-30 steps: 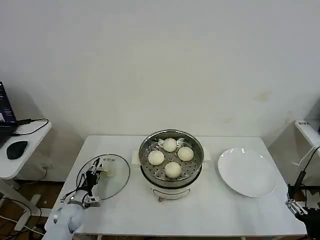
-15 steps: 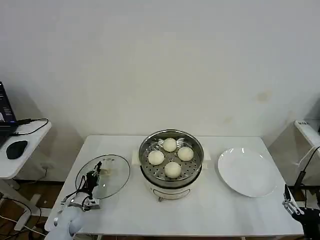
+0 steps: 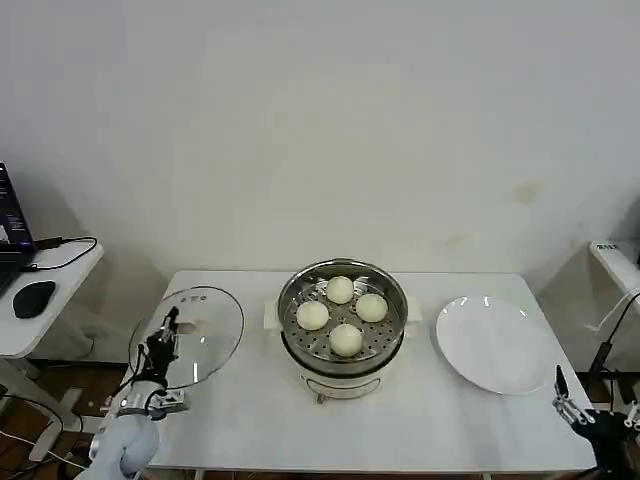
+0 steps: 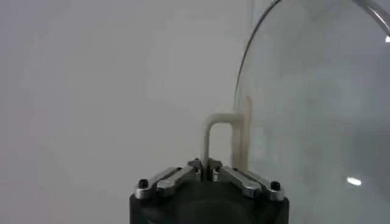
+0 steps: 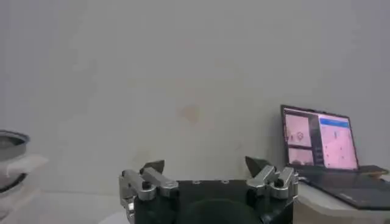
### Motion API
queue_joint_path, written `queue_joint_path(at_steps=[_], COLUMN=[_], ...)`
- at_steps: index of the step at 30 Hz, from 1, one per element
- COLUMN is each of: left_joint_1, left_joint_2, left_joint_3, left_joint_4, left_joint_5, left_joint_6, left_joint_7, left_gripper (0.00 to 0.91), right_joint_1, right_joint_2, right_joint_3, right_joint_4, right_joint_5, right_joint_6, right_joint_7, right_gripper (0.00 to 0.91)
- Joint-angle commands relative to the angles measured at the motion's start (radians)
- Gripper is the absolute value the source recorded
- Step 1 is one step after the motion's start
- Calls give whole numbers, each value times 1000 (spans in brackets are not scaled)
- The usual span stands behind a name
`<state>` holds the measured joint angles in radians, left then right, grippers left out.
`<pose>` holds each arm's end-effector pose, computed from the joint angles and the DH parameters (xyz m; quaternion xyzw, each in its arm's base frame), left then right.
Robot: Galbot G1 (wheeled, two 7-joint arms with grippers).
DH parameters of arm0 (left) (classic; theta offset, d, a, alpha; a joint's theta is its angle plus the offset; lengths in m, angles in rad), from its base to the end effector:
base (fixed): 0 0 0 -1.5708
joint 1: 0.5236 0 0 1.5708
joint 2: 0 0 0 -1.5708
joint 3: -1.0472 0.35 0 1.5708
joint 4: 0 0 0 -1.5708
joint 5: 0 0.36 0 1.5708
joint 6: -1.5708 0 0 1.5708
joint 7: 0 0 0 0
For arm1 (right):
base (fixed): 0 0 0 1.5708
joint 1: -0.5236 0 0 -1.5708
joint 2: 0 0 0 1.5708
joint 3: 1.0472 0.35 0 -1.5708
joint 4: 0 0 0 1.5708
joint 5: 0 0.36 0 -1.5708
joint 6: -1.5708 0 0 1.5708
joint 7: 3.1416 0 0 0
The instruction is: Take steamed baozi put them in steamer then cover it.
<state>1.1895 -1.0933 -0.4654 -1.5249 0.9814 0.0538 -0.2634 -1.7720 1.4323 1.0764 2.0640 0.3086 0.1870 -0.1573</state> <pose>0.3079 0.1499 -0.3827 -0.0343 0.7415 0.6701 0.0002 0.0994 -0.1897 -0.2948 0.1132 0.9900 -0.0812 0.0226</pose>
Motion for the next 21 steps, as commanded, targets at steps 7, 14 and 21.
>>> queue_joint_path(at_steps=[7, 14, 21], left_joint_1=[9, -186, -369], left_joint_2=[105, 123, 60], left_joint_3=[98, 354, 539], left_joint_4=[-448, -461, -414], left_joint_5=[-185, -146, 17], left_joint_6=[368, 541, 632], left_joint_7=[129, 200, 319], left_gripper=[0, 0, 0], right_joint_1=[8, 15, 22], right_joint_2=[7, 38, 58], right_joint_3=[-11, -17, -20], right_joint_4=[-7, -6, -17], right_joint_5=[-26, -89, -152], right_joint_6=[0, -6, -20], right_joint_7=[8, 17, 35], right_gripper=[907, 907, 907])
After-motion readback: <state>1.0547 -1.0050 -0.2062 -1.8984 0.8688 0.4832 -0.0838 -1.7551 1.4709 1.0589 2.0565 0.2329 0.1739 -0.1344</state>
